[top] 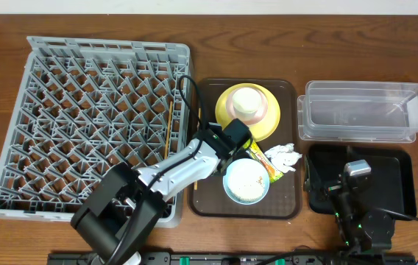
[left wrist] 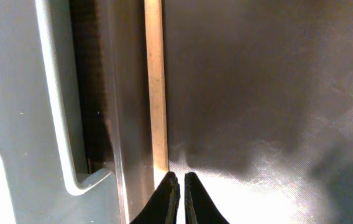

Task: Sort waste into correct bins and load items into the dishwasher

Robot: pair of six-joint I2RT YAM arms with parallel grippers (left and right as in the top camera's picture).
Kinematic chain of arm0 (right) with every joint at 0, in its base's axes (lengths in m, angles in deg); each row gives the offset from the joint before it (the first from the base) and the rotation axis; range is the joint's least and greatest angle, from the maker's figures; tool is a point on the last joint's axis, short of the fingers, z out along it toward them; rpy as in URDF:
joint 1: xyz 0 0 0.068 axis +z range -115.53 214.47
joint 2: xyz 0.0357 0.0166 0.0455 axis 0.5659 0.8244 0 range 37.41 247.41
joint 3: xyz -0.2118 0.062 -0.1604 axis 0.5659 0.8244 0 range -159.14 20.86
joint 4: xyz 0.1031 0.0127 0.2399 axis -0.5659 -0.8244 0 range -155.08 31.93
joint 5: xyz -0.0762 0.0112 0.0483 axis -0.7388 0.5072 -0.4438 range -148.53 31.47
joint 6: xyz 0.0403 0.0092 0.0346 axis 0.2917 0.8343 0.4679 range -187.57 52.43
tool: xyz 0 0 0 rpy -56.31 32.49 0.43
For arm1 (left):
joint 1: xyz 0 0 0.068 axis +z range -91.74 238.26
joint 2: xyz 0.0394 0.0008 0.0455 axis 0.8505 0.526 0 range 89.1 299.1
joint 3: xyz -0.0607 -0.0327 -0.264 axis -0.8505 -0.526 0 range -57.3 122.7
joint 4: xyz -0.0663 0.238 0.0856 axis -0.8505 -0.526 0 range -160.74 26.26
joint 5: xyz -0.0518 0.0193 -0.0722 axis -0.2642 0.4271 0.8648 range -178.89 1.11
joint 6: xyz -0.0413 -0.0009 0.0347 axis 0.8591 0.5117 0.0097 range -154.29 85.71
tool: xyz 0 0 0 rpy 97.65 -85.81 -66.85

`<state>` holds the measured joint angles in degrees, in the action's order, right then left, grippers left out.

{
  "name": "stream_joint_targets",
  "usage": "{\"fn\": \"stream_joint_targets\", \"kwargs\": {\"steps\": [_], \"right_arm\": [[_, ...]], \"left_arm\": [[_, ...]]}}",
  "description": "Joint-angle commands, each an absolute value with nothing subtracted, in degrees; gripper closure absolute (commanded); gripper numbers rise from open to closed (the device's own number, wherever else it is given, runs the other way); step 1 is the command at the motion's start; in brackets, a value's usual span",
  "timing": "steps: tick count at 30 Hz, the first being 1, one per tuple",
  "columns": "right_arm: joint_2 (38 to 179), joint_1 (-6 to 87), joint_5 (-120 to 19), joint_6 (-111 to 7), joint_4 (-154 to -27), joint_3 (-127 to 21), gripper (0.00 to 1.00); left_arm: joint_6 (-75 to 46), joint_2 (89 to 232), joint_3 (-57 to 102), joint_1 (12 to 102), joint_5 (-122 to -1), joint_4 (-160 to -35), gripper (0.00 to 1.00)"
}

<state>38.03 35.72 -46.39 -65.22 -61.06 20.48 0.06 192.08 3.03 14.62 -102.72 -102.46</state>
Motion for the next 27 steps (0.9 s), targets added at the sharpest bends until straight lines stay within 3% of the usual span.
{"fn": "stream_joint_targets", "kwargs": {"steps": [1, 27], "right_arm": [[37.75, 35.7, -46.3, -64.82, -61.28, 20.54, 0.01], [37.75, 35.7, -46.3, -64.82, -61.3, 20.54, 0.01]], "left_arm": [[1.85, 192.73, 2.42, 13.93, -106.96, -102.48, 0.92], [3.82, 192.84, -1.9, 13.77, -108.05, -97.96, 0.92]]}}
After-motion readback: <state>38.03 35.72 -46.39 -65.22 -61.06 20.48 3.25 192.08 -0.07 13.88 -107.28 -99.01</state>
